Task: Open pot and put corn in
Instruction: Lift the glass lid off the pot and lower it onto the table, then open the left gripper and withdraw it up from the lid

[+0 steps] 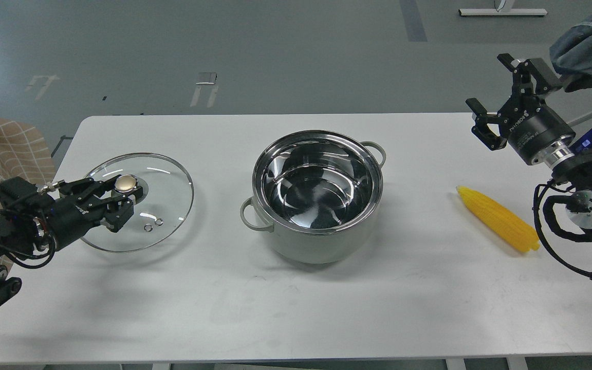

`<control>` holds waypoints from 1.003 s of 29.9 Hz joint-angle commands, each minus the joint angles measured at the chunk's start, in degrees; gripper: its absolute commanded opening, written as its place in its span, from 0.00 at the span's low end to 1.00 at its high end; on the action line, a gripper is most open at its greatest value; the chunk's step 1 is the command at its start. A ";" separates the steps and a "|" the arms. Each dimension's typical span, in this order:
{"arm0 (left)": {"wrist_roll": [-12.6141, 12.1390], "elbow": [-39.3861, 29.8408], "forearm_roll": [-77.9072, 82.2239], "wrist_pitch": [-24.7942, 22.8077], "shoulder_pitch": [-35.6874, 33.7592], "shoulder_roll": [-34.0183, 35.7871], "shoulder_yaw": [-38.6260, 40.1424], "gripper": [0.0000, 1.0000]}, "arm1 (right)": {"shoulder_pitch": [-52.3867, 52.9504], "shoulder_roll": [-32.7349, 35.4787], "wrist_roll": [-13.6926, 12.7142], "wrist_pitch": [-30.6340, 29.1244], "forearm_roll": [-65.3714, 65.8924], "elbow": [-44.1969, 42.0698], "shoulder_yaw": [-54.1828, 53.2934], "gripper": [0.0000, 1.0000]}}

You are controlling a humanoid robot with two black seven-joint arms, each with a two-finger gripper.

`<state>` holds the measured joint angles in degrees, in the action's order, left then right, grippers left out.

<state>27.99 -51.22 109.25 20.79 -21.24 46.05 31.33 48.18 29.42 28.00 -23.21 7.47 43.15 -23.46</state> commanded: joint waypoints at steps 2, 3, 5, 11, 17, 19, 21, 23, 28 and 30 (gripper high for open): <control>0.01 3.14 0.00 2.06 0.41 -2.45 -0.05 0.24 | -0.01 0.03 0.00 0.01 0.00 0.00 0.00 1.00; 0.01 3.49 0.00 2.23 0.41 -2.63 -0.05 0.26 | -0.01 0.03 0.00 0.01 0.00 0.00 0.00 1.00; 0.01 4.02 0.00 2.24 0.59 -2.89 -0.13 0.28 | -0.01 0.03 0.00 0.10 0.00 0.00 0.00 1.00; 0.01 4.99 0.00 2.41 1.29 -3.59 -0.05 0.32 | -0.19 -0.15 0.00 0.01 0.00 0.00 0.00 1.00; 0.01 5.07 0.09 2.41 1.38 -4.03 -0.13 0.43 | -0.10 0.03 0.00 0.01 0.00 0.35 0.00 1.00; 0.01 5.34 0.00 2.41 1.38 -4.30 -0.13 0.44 | -0.19 0.11 0.00 0.01 0.00 0.62 0.00 1.00; 0.01 6.30 0.09 2.41 1.38 -5.09 -0.13 0.51 | -0.19 0.11 0.00 0.01 0.00 0.62 0.08 1.00; 0.01 6.48 0.09 2.41 1.38 -5.52 -0.31 0.57 | -0.10 0.11 0.00 0.01 0.08 0.62 0.00 1.00; 0.01 6.74 0.00 2.41 1.29 -5.79 -1.28 0.69 | -0.45 0.20 0.00 0.01 0.08 0.62 0.00 1.00; 0.01 6.74 -0.08 2.50 1.21 -5.71 -1.19 0.82 | -0.54 0.20 0.00 0.10 0.00 0.62 0.00 1.00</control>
<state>27.99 -44.50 109.28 23.28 -19.90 40.30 30.16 47.84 29.62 28.00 -23.19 7.52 43.77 -23.46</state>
